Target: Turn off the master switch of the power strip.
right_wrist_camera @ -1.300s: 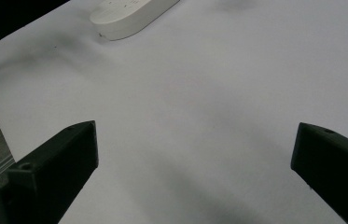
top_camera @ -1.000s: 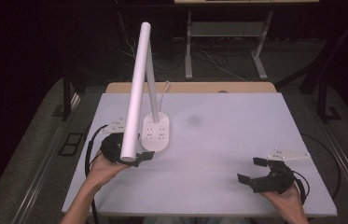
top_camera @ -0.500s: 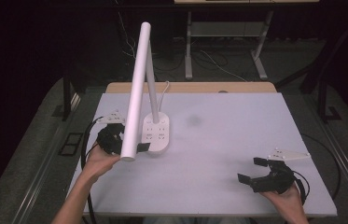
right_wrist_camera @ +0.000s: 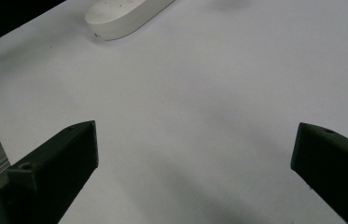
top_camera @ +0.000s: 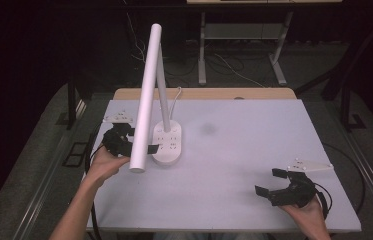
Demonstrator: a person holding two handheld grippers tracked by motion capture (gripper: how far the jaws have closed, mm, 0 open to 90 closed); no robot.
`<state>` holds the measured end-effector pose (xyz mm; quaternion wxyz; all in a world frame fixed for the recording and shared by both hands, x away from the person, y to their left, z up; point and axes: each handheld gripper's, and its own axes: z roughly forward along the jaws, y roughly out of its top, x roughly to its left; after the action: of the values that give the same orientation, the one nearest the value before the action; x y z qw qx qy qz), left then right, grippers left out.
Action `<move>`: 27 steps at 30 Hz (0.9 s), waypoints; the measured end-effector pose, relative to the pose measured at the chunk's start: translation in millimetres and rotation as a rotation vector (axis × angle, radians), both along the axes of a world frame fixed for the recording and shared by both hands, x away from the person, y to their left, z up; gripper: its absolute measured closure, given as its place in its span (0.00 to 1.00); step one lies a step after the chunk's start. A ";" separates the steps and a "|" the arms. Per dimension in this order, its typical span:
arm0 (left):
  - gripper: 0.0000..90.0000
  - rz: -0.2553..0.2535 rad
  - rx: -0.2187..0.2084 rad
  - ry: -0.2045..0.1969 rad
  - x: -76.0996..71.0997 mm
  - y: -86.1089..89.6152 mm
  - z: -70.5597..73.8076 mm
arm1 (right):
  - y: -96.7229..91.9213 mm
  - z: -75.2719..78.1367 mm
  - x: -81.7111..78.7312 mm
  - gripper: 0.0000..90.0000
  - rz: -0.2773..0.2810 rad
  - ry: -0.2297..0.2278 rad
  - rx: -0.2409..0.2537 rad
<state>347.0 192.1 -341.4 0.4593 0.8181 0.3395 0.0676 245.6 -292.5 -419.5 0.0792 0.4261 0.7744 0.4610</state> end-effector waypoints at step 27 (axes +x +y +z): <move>0.05 0.035 0.040 0.016 40.5 1.8 3.6 | -2.8 -1.0 0.2 0.00 -0.006 -0.002 0.001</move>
<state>387.5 193.9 -337.9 0.4391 0.8215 0.3559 0.0757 245.8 -295.3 -420.6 0.0812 0.4280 0.7727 0.4616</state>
